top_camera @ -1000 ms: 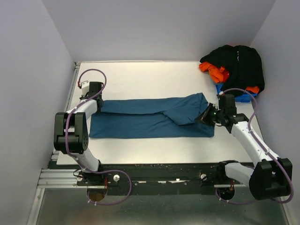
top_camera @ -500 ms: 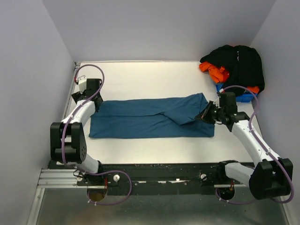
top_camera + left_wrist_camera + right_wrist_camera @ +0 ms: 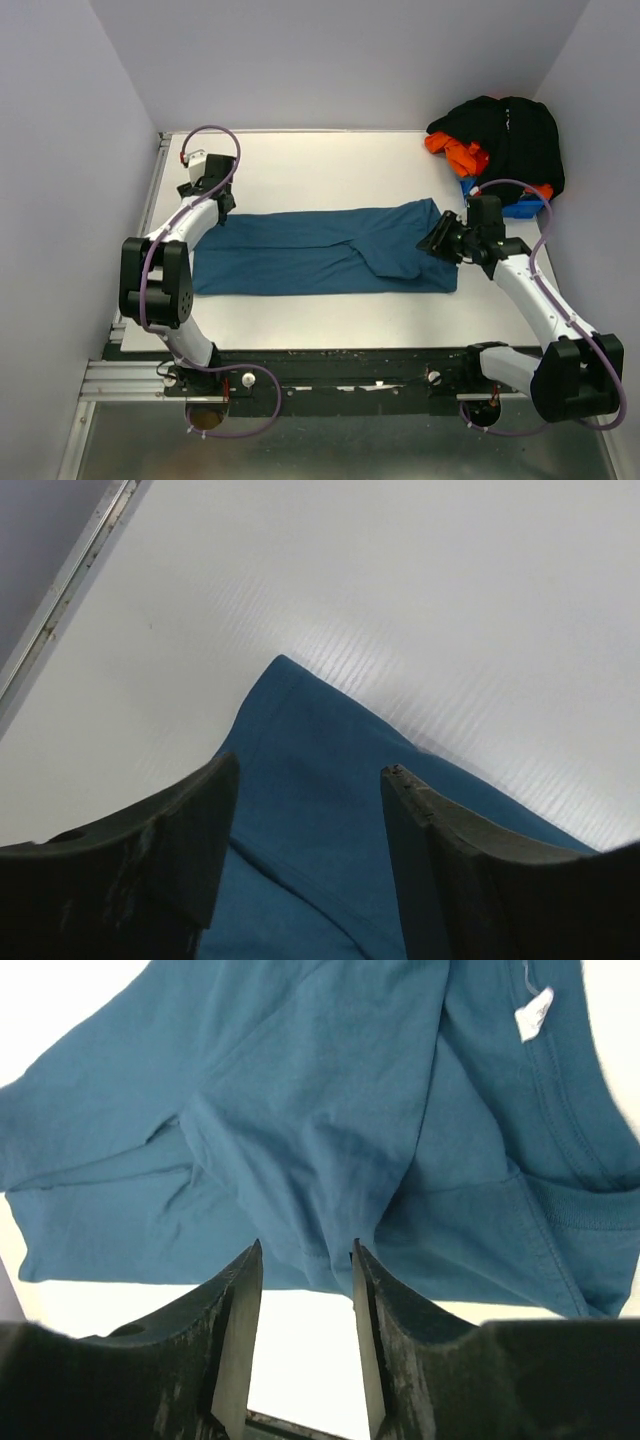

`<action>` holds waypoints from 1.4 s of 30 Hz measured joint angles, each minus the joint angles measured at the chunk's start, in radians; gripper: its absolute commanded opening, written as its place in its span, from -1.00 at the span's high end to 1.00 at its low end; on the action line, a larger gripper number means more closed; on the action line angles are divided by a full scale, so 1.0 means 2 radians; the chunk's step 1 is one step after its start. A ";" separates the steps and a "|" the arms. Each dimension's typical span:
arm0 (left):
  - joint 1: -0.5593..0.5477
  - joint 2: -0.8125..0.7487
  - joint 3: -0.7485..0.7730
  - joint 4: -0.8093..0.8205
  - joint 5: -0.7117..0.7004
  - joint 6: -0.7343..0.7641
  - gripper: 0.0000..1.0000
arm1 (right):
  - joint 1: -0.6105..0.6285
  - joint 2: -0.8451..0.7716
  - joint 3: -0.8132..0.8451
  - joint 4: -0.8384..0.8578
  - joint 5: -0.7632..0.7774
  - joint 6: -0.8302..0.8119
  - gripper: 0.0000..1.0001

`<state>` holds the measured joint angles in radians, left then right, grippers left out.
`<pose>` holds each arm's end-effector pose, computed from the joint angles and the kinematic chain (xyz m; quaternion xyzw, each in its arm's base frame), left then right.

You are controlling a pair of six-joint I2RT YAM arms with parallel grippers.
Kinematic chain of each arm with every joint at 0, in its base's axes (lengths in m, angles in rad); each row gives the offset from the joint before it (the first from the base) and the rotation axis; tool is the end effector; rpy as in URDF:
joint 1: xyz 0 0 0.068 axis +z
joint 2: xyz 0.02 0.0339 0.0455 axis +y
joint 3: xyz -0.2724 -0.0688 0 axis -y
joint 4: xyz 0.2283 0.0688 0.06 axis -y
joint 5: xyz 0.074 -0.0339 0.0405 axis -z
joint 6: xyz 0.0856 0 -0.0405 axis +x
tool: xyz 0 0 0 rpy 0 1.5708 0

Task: Fold and stack the t-shirts
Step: Fold the other side of the tshirt into a rectangle

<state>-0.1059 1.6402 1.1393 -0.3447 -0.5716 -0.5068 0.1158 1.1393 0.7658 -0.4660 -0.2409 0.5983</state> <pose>0.3676 0.0075 0.2190 -0.2766 0.8592 0.1487 0.4040 0.2415 0.0486 0.2165 0.1798 0.9105 0.2292 0.2934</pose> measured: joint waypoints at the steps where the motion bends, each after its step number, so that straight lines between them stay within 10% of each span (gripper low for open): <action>1: 0.000 0.013 0.007 -0.003 0.000 -0.003 -0.31 | 0.000 0.000 0.000 0.003 0.002 -0.001 0.07; 33: 0.085 0.112 0.047 0.015 0.074 -0.037 -0.09 | 0.000 0.375 0.288 0.003 0.203 0.014 0.23; 42: 0.085 0.112 0.047 0.015 0.074 -0.037 -0.09 | 0.000 0.404 0.304 -0.030 0.212 0.020 0.99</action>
<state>0.0643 1.8645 1.2324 -0.3145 -0.4236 -0.5808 0.1158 1.9476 1.3739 -0.5251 0.1841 0.6388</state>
